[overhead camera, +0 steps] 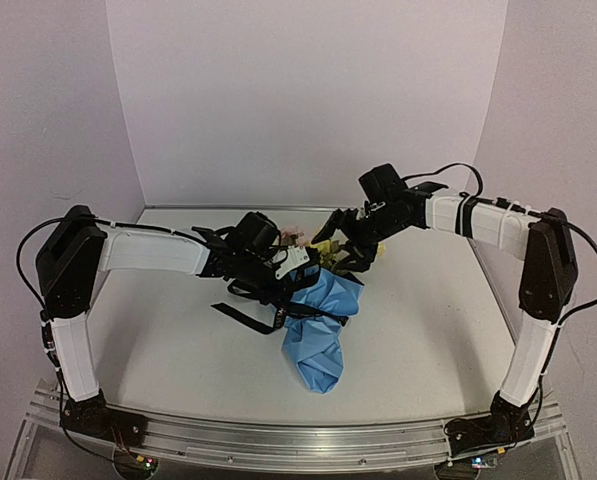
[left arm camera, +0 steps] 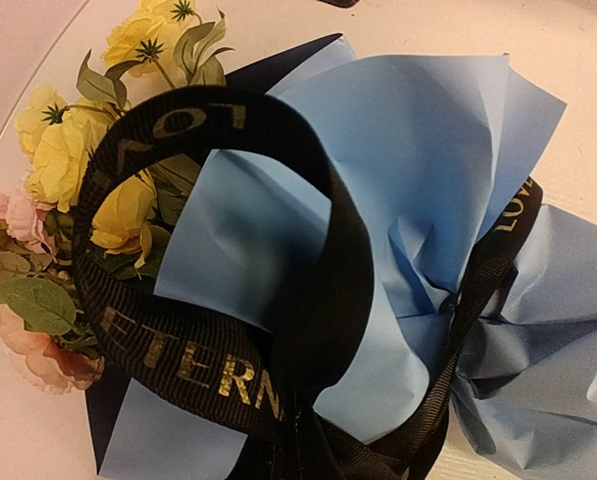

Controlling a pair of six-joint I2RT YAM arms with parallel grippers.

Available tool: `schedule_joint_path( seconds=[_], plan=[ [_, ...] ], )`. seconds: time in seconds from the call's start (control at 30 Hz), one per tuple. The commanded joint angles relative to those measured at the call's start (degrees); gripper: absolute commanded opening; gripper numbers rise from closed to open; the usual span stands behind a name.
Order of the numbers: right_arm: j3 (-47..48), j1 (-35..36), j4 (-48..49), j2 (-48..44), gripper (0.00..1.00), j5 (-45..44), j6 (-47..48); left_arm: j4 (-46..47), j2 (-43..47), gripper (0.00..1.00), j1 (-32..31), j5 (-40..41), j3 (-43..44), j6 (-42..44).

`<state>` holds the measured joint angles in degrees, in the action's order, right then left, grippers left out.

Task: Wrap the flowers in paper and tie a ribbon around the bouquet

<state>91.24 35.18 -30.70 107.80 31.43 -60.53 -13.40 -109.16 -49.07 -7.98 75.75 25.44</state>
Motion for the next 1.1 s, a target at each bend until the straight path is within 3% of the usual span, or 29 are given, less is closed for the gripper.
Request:
schedule_joint_path(
  seconds=[0.0,0.23,0.37,0.87,0.93,1.07],
  plan=[
    [1.73,0.24,0.71,1.84,0.76,2.52,-5.72,3.14,1.36,0.00,-0.40,1.37,0.51,0.67],
    [4.75,0.24,0.71,4.53,0.73,3.49,-10.28,4.15,2.04,0.00,-0.50,1.13,-0.53,1.09],
    [5.61,0.24,0.66,6.04,0.66,3.82,-11.33,4.38,2.21,0.00,-0.58,1.02,-0.86,1.12],
    [7.54,0.24,0.64,7.57,0.07,4.29,-10.70,5.36,3.80,0.00,-0.58,1.10,-3.04,0.54],
    [7.32,0.24,0.64,7.21,0.01,3.99,-10.37,5.40,4.00,0.00,-0.58,1.01,-3.27,0.23],
    [7.32,0.34,0.55,5.55,0.00,2.09,-8.44,5.27,4.41,0.01,-0.51,0.42,-3.59,-1.50]
  ],
)
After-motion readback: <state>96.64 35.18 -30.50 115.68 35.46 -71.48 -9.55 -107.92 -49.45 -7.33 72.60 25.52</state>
